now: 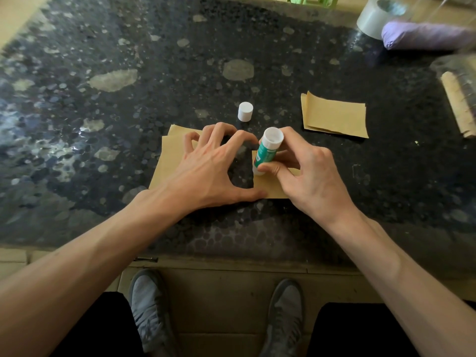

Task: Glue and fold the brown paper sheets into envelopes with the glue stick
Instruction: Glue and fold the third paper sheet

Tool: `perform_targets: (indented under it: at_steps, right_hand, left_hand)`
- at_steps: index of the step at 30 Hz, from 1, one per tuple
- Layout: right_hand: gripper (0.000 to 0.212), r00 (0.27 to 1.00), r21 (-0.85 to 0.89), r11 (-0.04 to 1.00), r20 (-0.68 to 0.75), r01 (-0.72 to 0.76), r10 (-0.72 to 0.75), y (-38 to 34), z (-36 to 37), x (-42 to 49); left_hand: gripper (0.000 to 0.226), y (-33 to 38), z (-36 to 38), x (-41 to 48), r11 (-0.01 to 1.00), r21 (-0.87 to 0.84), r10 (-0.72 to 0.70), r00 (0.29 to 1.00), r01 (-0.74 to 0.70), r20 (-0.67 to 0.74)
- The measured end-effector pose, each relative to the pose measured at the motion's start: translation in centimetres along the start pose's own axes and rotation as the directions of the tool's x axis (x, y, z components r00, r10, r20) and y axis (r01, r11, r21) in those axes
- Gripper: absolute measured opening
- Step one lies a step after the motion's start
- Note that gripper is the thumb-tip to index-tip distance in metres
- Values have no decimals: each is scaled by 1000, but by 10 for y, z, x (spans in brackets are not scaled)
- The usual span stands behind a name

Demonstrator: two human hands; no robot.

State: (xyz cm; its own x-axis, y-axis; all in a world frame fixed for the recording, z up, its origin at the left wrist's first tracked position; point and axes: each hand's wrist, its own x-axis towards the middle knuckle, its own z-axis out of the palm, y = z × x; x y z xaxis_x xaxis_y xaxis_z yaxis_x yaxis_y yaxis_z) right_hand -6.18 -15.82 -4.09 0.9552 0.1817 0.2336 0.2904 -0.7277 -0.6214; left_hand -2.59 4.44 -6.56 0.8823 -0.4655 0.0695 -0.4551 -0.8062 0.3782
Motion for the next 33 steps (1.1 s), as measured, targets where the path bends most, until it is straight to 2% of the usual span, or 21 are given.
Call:
perform_targets:
  at_steps: [6, 11, 25, 33]
  right_hand:
    - [33, 1000, 1, 1000, 13, -4, 4, 3, 1, 2]
    - [43, 1000, -1, 1000, -14, 6, -6, 6, 3, 7]
    - [33, 1000, 28, 1000, -24, -1, 2, 7, 7, 16]
    - [43, 997, 56, 998, -76, -7, 11, 2, 8, 23]
  left_hand:
    - [90, 0, 1, 1, 1000, 10, -4, 1000, 4, 1]
    - [93, -1, 0, 1, 1000, 17, -11, 1000, 11, 8]
    - [104, 0, 0, 1, 1000, 7, -26, 1000, 26, 9]
    - [104, 2, -1, 2, 999, 6, -40, 999, 40, 19]
